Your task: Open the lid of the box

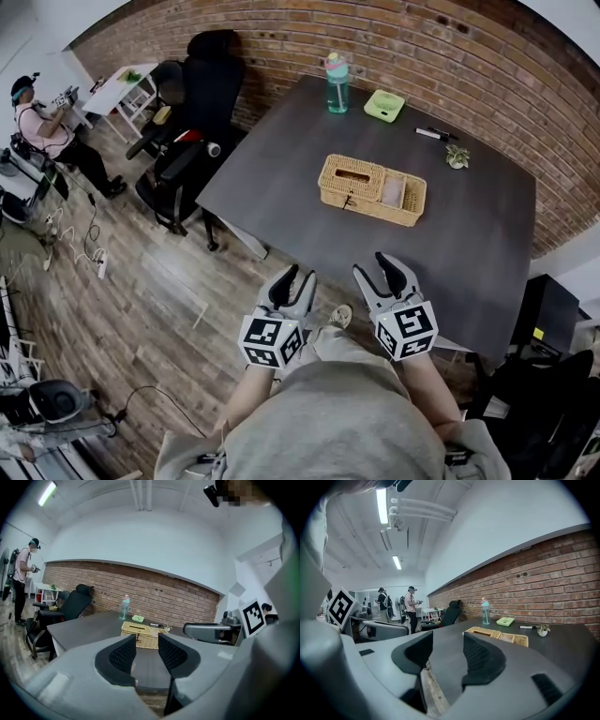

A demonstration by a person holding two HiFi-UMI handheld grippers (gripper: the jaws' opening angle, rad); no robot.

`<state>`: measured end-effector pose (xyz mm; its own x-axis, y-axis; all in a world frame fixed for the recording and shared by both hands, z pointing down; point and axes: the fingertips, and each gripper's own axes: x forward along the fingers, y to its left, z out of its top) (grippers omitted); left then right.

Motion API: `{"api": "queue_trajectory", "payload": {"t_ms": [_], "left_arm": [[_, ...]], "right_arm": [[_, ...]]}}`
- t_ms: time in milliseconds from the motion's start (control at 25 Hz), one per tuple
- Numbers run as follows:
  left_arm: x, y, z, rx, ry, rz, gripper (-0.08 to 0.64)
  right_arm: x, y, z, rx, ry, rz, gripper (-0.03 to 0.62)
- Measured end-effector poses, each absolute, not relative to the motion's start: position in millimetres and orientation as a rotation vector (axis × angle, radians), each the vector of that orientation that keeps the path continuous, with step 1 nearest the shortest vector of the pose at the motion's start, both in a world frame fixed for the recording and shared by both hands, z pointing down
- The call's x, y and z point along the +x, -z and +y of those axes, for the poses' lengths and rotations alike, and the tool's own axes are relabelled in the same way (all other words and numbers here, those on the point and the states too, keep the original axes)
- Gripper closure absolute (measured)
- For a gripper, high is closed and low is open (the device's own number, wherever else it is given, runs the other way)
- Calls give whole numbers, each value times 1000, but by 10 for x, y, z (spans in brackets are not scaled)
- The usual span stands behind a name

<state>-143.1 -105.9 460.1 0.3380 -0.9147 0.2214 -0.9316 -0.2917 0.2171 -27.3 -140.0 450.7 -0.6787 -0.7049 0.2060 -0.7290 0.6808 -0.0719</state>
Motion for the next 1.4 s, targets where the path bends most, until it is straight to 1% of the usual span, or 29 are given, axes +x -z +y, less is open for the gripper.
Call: {"api": "queue_trajectory", "payload": {"t_ms": [680,1160,1400], "left_arm": [[-1604,-4661,-2342,2309,-103,-1551,410],[-1696,-4853,-2890,2274,-132,-1519,410],[-1696,-4915,-3094,2268,-144,-1513,410]], "right_arm": [[-423,-4582,-2661,1215,-195,-2648,391],[-341,-5045,-3248,1219,-198,-2517,390],[-247,-5364,-3447,1207,-204,-2428,376]]}}
